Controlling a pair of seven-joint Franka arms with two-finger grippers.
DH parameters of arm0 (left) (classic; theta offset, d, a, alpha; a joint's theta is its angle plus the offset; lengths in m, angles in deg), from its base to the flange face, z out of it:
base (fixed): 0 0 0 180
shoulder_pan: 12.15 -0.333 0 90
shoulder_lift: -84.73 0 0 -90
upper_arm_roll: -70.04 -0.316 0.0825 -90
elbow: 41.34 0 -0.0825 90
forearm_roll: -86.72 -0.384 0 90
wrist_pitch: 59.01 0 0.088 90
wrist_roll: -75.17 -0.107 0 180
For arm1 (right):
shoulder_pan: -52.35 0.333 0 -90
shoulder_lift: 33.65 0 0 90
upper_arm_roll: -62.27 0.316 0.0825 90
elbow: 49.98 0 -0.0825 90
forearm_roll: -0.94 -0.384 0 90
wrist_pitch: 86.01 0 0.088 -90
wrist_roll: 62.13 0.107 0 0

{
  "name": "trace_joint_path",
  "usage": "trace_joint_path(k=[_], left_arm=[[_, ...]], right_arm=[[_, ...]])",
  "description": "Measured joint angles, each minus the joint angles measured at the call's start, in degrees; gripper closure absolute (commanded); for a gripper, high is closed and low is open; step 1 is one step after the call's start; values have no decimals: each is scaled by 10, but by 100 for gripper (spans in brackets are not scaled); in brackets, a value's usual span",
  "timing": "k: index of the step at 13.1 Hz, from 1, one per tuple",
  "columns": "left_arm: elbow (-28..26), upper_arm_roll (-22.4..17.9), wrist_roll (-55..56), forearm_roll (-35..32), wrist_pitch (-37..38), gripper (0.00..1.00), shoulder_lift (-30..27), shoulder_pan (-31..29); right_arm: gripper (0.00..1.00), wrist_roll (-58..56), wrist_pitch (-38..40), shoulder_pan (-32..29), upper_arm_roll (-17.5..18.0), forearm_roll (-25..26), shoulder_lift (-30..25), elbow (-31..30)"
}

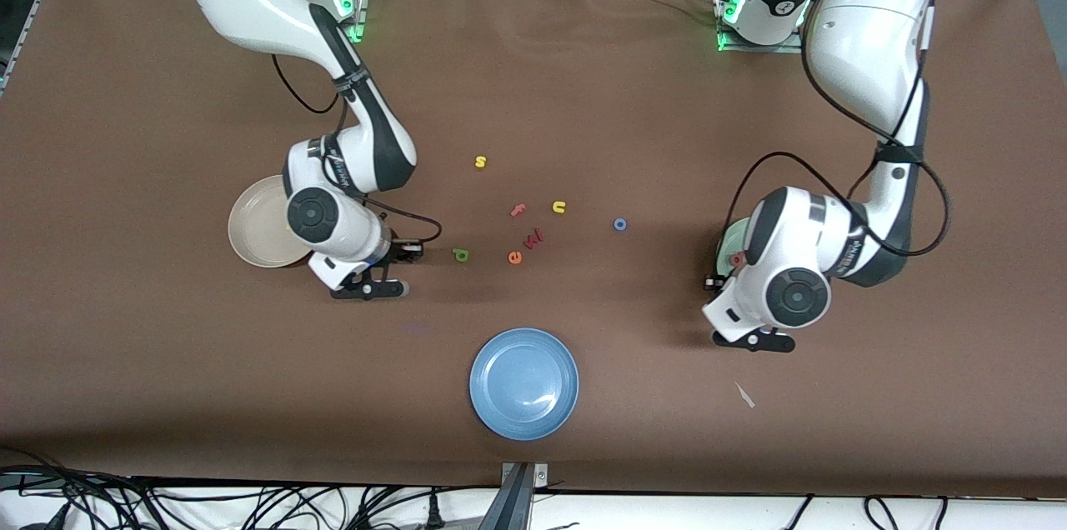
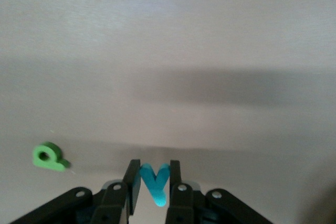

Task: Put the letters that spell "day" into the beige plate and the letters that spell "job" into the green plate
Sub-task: 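Drop the cyan y on the white plate while the left gripper drops teal l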

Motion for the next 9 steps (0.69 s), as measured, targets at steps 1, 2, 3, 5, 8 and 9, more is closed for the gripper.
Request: trace_joint_path(k=[1,2,3,5,8,9], left_arm=[[-23,0,-19,0,-2,100,-9,-13],[-52,2,-32,0,-16,100,-20,-23],[-90,3,-38,0,-46,100,-32,-26],[-180,7,-39,0,-126,74,-58,-26],[-244,8,-39,0,-175,0,-77,-26],[-247,8,-39,0,-175,0,-80,-26]], right_arm=[[90,-21,6,-2,-12,0,-15,-13],[90,-41,8,-3,-25,0,-34,-34],[90,-59,8,-4,-35,0,-55,-60],[90,-90,-4,-5,-53,0,-102,-123],[90,-140,-80,-5,-76,0,-160,-233],[90,-162,-108,-5,-84,0,-172,-266]])
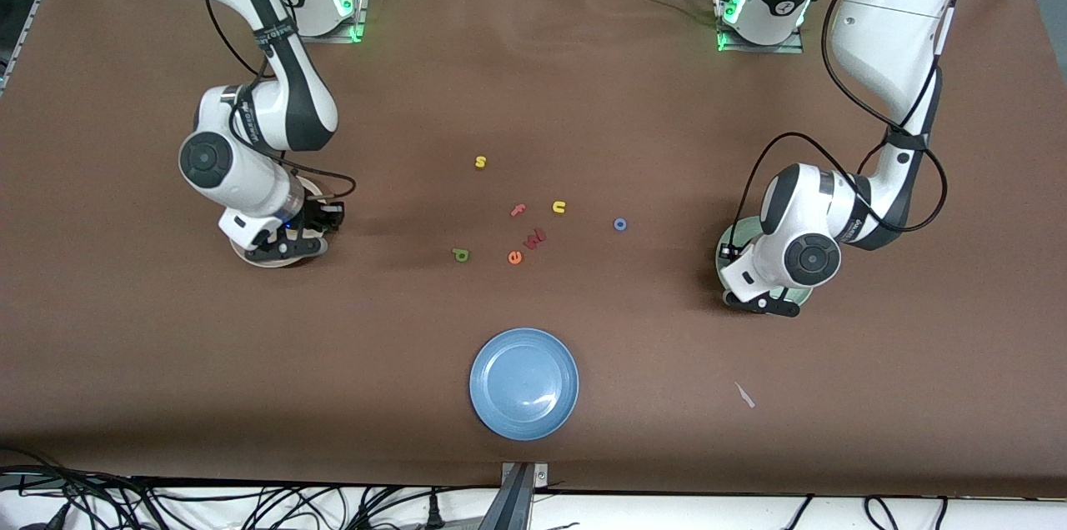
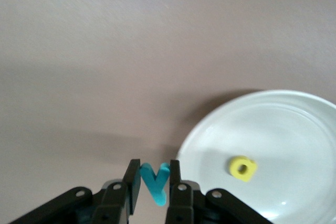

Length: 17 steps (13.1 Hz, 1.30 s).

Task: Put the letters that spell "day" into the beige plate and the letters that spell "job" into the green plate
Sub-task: 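Drop the cyan y on the white plate while the left gripper drops teal l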

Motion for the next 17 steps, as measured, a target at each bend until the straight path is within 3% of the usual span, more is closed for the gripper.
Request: trace_joint_path(k=[2,3,5,6,9,12,17], left_arm=[[-1,-1,0,0,0,0,-8,-1],[0,-1,0,0,0,0,-16,-3],[0,-1,0,0,0,0,-34,-4],[0,1,0,0,7,0,-45,-4],[0,9,1,0,74,0,-93,6],[-19,32,6,22,120,0,-145,9],[-87,39,42,103,63,0,-145,11]], right_arm=[[90,-53,-32,0,-22,0,-7,-37],[84,-85,-37,-1,-36,0,-6,-44],[6,-124,-41,-4,-52,0,-3,-48],[0,-131,-41,-6,-54,0,0,-48],[0,-124,-36,-3,-52,-1,8,-38],[0,-50,48,5,-34,-1,8,19],[0,79,93,18,40,-2,31,101]])
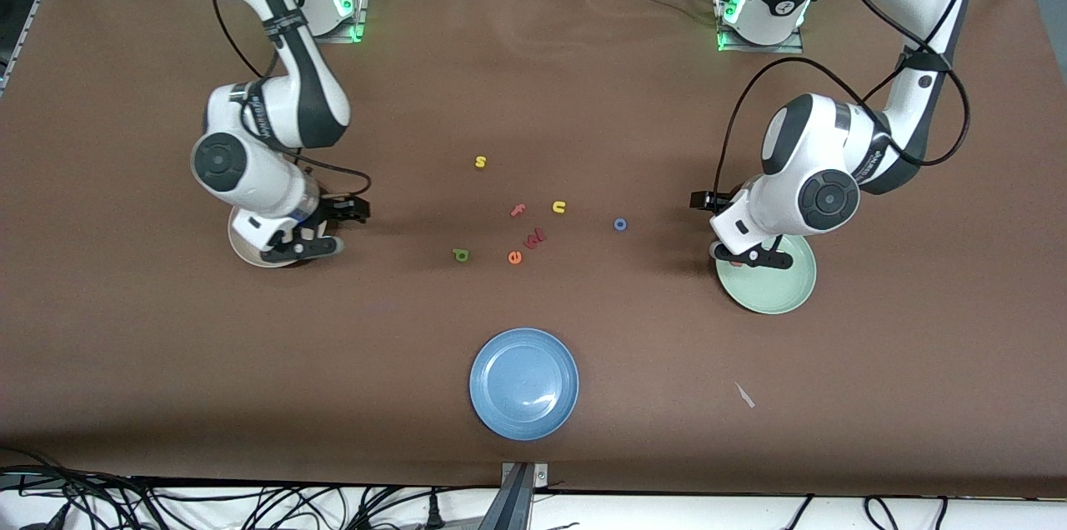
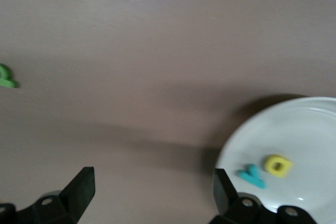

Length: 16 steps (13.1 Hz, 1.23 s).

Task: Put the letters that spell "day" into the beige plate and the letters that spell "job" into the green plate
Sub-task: 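Drop the cyan y on the white plate while the left gripper drops teal l, then reach the right gripper to the green p while the left gripper grasps blue o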

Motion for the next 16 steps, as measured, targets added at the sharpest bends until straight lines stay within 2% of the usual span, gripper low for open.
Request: trace_joint_path(k=[2,4,7,13,16], left_arm=[[-14,7,45,2,-34,0,11,9],[-15,12,104,2,-73,0,31,39],[-3,17,143,2,-118,0,64,76],[61,19,149,2,-139,3,91,111],[59,19,161,2,-172,4,112,126]], right_arm=[[0,24,-1,2,32,0,29,31],[0,30,-2,9,49,0,62,68],[0,30,-2,35,52,0,104,118],[1,37,-31,74,53,0,170,172],[8,39,-52,80,53,0,181,176]])
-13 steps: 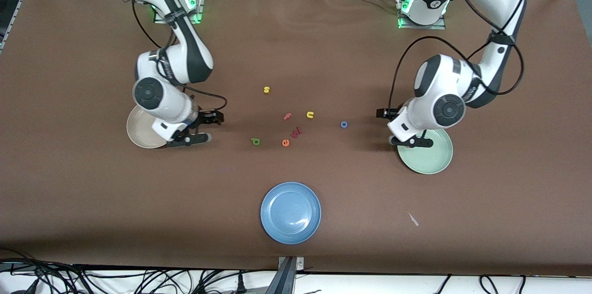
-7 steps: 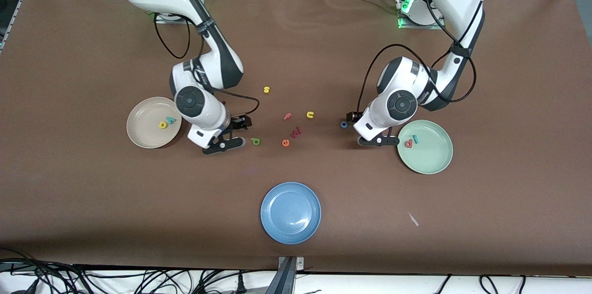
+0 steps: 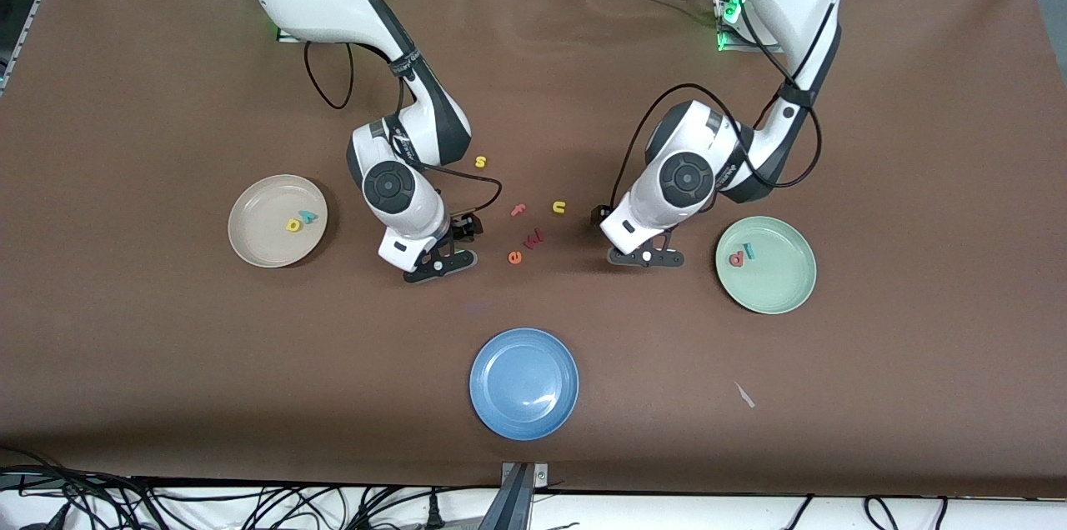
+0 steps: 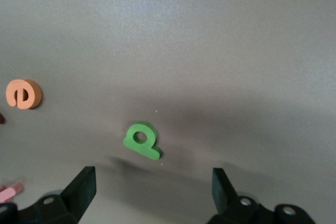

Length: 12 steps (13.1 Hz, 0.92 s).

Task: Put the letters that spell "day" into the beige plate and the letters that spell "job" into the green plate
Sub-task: 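Reach the right gripper to the green p while the left gripper grasps blue o, then drop the blue o on the green plate with the left gripper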

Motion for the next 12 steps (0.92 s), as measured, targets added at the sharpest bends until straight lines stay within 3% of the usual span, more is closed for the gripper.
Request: trace_joint_path(k=[3,7,9,11,12], left_arm=[[-17,0,0,0,-32,4,9,1],[-63,0,0,0,-93,17,13,8],[-67,0,0,-15,-96,39,18,13],[-67,-2,1,-25,-96,75,18,13],[-65,-1,4,-25,-96,88,18,13]], right_arm=[[19,0,-19,5,0,0,9,0],[35,0,-25,5,0,1,17,0],[42,0,-25,5,0,1,17,0],[42,0,-25,5,0,1,18,0],[44,0,-25,5,0,1,18,1]])
